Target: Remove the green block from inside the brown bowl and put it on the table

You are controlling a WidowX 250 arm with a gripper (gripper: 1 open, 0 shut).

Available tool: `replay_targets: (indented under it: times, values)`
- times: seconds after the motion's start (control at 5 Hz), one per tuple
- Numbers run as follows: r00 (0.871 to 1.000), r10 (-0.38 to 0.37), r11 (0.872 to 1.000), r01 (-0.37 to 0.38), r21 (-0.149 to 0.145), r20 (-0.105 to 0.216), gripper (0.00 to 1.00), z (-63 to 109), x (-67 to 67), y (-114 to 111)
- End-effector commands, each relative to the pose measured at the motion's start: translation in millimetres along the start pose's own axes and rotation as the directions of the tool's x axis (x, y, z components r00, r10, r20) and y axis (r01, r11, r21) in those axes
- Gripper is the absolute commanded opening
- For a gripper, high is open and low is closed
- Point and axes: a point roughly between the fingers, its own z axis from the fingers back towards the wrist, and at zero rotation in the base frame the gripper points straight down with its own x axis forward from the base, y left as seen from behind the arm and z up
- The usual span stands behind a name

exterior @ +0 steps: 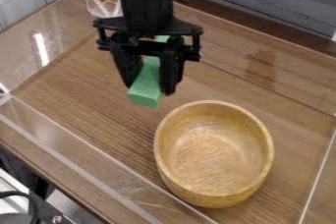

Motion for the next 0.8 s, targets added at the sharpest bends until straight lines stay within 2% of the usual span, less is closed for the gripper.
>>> replay_targets:
  times: [0.0, 0.2, 0.6]
  values:
    - [0.999, -0.024, 1.000, 0.024, 0.009, 0.021, 0.00, -0.8, 2.9, -2]
    - [0.999, -0.024, 1.000, 0.024, 0.013, 0.021, 0.00, -4.7, 1.8, -1]
    - [0.999, -0.041, 0.999, 0.041, 0.019, 0.026, 0.00, -14.9, 9.7, 10]
